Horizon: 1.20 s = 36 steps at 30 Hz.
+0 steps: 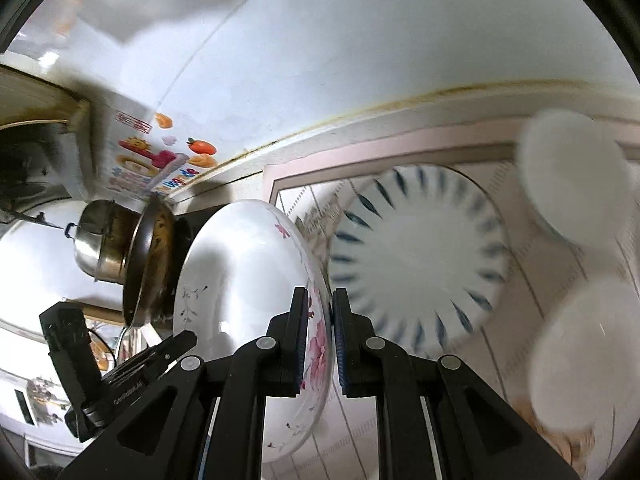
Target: Organize plates and bowls
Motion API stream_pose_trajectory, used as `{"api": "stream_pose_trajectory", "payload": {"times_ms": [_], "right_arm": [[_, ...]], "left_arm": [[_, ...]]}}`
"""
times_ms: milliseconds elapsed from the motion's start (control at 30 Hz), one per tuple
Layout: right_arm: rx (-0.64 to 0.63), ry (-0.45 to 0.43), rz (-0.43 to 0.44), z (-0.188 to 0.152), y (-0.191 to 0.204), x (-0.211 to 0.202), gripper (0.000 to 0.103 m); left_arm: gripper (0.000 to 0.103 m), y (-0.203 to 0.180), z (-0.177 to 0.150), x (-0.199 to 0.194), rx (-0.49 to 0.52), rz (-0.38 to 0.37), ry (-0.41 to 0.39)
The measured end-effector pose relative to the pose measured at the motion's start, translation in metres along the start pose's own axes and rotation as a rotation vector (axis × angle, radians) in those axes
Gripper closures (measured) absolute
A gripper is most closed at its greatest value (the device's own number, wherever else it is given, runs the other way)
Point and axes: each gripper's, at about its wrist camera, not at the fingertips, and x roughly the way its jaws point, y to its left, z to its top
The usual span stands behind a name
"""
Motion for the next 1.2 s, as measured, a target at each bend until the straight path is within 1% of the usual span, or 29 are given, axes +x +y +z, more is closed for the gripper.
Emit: {"api": "stream_pose_trajectory", "payload": {"times_ms": [67,167,333,500,667,867,967,1200], "right_arm": [[0.017,-0.010,0.005,-0.015,-0.011,-0.018,0.089],[0.036,-0.024,-0.014,-0.042,-0.029,-0.046,0.089],[0.112,-0.028,-0.031,-0.092,-0.074,-0.082,0.089],[0.184,-0.022,-0.055,-0.138,-0.119,-0.101,0.089],[0.238,-0.015,-0.071,-0.171,-0.154,-0.104,0.089],[0.273,-0.012,-0.081,-0.190,-0.182,-0.101,0.089],[0.278,-0.007,-0.090,-0.189,-0.186,-0.097,0.089],[0.272,0.004,-0.106,-0.191,-0.193,-0.090,0.089]], "left_arm": [[0.084,-0.014,-0.015,-0.002,0.017,-0.016,0.015],[0.084,-0.034,-0.037,0.002,0.039,-0.044,0.053],[0.084,-0.067,-0.071,0.020,0.104,-0.064,0.125],[0.085,-0.098,-0.095,0.039,0.181,-0.058,0.175],[0.084,-0.117,-0.111,0.057,0.221,-0.042,0.225],[0.084,-0.129,-0.123,0.077,0.247,-0.018,0.267],[0.084,-0.133,-0.126,0.085,0.259,-0.002,0.283],[0.085,-0.141,-0.132,0.087,0.308,0.048,0.278]]}}
